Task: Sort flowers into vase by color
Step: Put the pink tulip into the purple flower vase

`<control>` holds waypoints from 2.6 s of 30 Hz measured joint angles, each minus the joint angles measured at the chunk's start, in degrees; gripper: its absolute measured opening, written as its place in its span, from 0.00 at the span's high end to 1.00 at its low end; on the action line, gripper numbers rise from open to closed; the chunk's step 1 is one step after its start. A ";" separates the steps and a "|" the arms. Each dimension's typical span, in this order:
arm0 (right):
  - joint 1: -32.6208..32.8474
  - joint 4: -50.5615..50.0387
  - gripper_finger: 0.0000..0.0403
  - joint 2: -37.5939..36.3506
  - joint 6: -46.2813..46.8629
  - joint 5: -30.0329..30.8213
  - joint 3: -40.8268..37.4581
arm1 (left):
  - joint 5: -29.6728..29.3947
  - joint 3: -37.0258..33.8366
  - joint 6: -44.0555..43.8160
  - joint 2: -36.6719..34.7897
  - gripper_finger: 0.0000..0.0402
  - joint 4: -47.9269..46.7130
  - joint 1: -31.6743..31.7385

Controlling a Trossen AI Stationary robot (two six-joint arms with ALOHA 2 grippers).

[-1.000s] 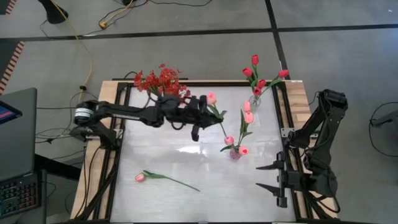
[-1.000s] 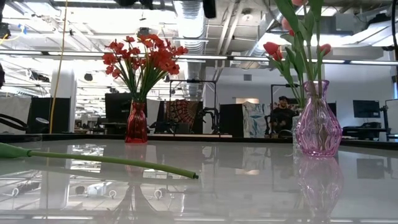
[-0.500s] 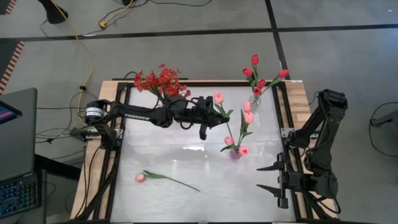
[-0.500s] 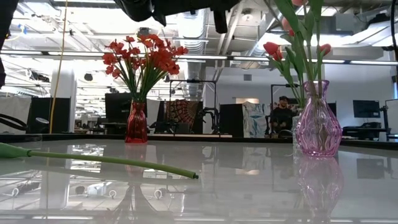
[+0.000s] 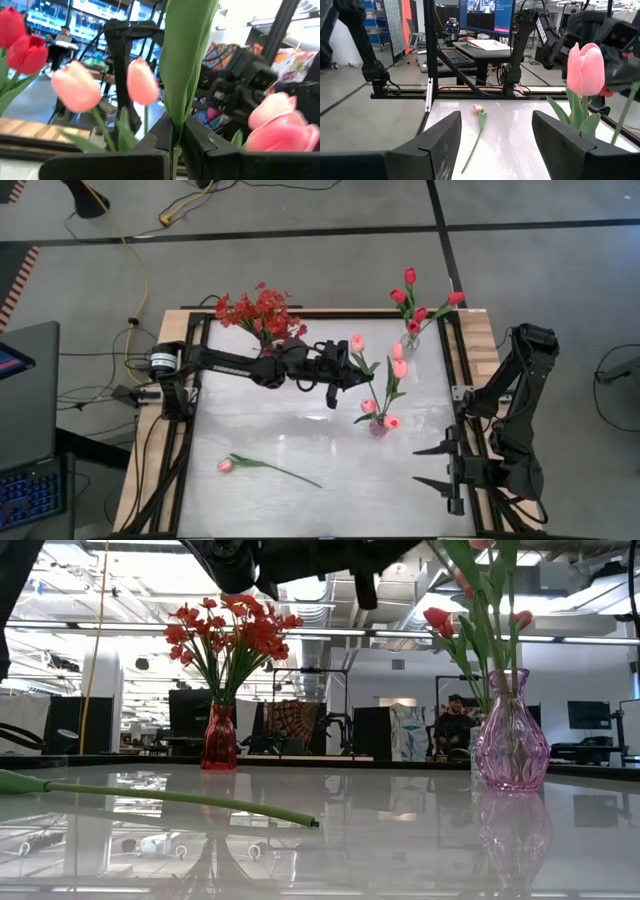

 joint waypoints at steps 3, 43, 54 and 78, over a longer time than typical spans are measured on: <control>0.02 -0.49 0.33 0.01 0.28 0.00 0.00 | 0.10 0.05 -0.36 0.26 0.99 0.06 -0.03; 5.16 -0.49 0.33 -4.19 -1.49 -0.02 0.01 | -1.71 -0.06 7.89 0.34 0.99 -4.67 -2.57; 5.07 -0.53 0.33 -4.20 -1.85 0.00 0.02 | -2.48 0.04 9.22 2.75 0.99 -4.51 -3.70; 5.05 -0.54 0.33 -4.15 -1.41 0.01 0.04 | -4.15 0.56 11.15 5.06 0.99 -6.08 -5.09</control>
